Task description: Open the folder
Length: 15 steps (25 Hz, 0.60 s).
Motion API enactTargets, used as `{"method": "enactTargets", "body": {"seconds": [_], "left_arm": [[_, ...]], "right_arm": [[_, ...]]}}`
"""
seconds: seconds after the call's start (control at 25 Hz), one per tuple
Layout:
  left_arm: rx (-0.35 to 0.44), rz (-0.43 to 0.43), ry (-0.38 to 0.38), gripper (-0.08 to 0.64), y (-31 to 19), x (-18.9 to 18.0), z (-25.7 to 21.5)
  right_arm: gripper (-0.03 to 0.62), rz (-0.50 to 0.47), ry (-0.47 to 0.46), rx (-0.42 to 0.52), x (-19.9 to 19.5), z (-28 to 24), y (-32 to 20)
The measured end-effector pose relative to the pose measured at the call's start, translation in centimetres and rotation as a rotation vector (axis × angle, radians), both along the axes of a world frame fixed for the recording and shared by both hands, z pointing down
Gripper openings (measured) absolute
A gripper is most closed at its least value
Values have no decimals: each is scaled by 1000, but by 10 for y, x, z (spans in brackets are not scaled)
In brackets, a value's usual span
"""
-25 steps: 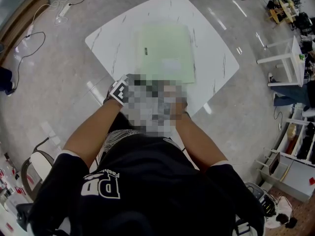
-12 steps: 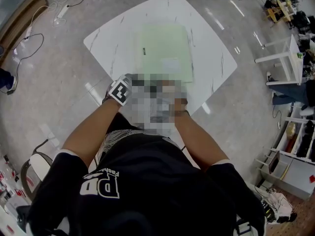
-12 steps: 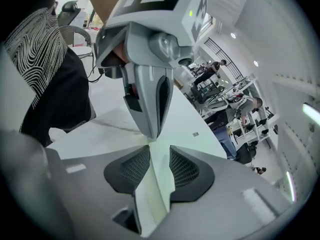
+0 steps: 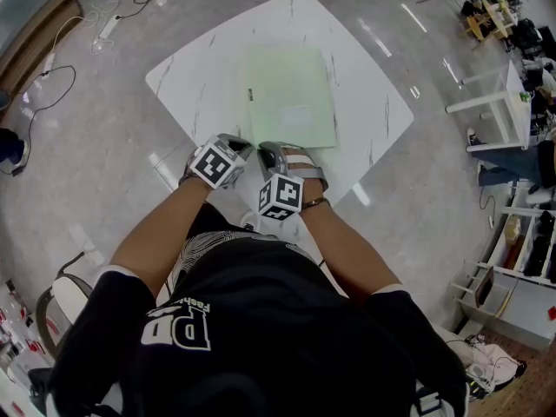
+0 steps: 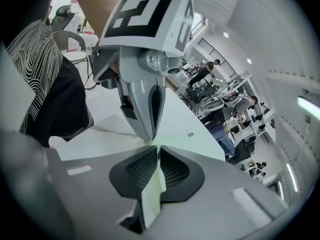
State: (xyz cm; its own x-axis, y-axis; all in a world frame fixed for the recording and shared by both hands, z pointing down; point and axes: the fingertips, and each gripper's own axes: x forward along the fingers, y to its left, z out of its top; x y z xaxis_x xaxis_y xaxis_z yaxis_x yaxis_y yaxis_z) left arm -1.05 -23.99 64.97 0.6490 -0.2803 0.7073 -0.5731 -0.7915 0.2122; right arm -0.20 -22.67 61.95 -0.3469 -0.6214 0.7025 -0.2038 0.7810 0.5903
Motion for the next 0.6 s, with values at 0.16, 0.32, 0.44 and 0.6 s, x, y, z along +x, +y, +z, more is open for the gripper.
{"method": "enactTargets", "body": {"seconds": [0.16, 0.32, 0.44, 0.6], "left_arm": [[-7, -3, -1, 54, 0, 0, 0], [2, -11, -9, 54, 1, -1, 1], [8, -19, -12, 54, 1, -1, 2], [6, -18, -20, 54, 2, 0, 2]], "right_arm": [[9, 23, -49, -21, 2, -8, -1], [5, 72, -137, -70, 6, -16, -3], [3, 114, -214, -111, 10, -22, -6], [3, 152, -290, -145, 16, -30, -7]]}}
